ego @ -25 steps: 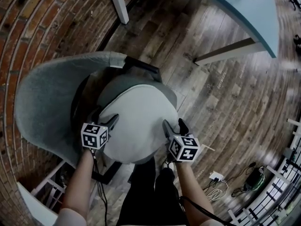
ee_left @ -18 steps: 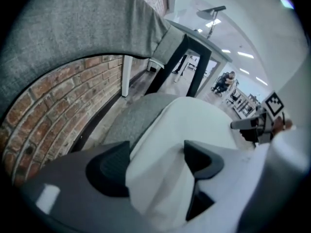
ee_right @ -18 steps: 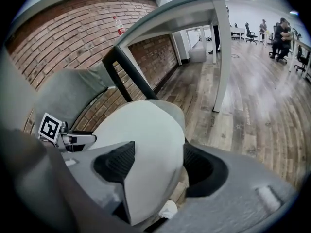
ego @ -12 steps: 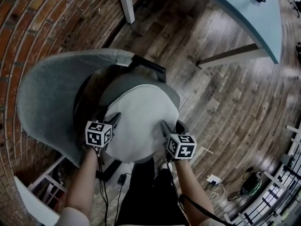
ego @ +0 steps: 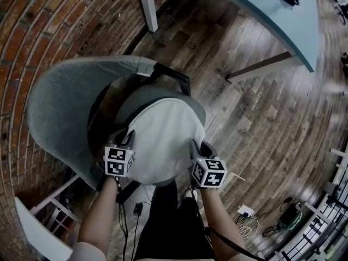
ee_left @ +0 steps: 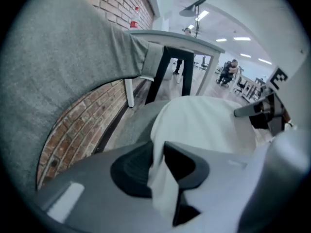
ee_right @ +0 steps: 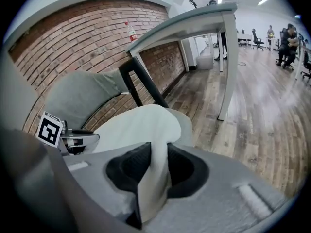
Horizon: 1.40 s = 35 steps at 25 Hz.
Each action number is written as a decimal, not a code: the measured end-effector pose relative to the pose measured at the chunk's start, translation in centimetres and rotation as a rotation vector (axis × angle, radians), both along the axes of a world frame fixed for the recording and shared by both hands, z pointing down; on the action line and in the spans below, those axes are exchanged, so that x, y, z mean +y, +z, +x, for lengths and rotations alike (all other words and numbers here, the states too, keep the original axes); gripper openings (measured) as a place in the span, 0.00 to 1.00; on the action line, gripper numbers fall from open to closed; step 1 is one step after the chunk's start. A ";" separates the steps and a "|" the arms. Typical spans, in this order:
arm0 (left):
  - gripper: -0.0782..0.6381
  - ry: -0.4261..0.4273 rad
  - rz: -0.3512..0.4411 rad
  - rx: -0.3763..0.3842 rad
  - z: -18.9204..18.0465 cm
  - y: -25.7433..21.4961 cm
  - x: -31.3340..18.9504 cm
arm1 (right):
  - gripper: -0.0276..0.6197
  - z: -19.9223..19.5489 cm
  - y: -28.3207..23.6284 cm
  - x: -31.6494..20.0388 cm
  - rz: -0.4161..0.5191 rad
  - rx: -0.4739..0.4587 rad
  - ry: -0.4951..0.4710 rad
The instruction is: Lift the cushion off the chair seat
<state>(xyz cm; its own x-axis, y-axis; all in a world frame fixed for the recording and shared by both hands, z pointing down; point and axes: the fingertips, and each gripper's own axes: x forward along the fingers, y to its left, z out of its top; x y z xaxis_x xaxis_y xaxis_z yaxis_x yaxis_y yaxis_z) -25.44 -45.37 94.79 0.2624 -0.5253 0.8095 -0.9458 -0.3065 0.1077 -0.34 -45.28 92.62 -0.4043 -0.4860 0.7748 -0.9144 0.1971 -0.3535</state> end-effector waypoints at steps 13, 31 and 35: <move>0.20 -0.082 0.185 0.011 3.1 -13.2 1.1 | 0.16 3.5 -12.7 -0.7 0.186 0.003 -0.029; 0.20 -0.202 0.448 -0.049 11.7 -44.5 14.8 | 0.15 11.5 -42.8 10.5 0.479 -0.054 -0.109; 0.20 -0.215 0.504 -0.038 13.5 -48.9 18.2 | 0.15 13.1 -47.4 13.4 0.539 -0.048 -0.116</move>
<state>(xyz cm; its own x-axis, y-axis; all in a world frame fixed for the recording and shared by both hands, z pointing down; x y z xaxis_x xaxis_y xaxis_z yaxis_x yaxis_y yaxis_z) -11.95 -27.15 45.90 0.0818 -0.8892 0.4501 -0.9931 -0.1106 -0.0380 12.72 -31.88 45.22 -0.5074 -0.7591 0.4079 -0.8614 0.4598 -0.2159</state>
